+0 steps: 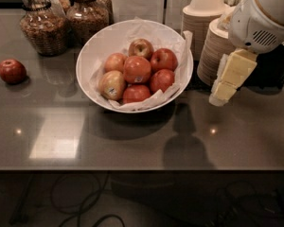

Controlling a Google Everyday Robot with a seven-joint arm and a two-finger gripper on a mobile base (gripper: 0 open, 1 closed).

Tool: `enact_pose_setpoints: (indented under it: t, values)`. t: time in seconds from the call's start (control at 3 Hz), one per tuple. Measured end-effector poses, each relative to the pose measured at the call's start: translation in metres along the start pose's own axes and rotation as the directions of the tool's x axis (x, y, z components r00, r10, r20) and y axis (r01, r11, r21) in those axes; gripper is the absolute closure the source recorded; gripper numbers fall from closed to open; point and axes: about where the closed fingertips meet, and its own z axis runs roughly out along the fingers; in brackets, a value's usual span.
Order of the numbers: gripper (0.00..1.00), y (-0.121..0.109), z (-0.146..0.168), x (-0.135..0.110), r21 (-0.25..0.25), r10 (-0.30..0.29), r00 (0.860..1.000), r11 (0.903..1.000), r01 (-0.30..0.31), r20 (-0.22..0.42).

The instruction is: Pick apple from white bowl

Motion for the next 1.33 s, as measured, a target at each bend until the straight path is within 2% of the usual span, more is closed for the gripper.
enact_pose_setpoints:
  t: [0.33, 0.67, 1.0, 1.33]
  values:
    - [0.00, -0.007, 0.006, -0.019, 0.002, 0.016, 0.997, 0.9999, -0.017, 0.079]
    - [0.00, -0.016, 0.015, -0.059, -0.008, -0.024, 0.984, 0.9996, 0.026, 0.174]
    - [0.00, -0.023, 0.020, -0.093, -0.017, -0.062, 0.965, 0.9975, 0.068, 0.256]
    - [0.00, -0.020, 0.033, -0.118, -0.036, -0.094, 0.950, 0.9933, 0.110, 0.299]
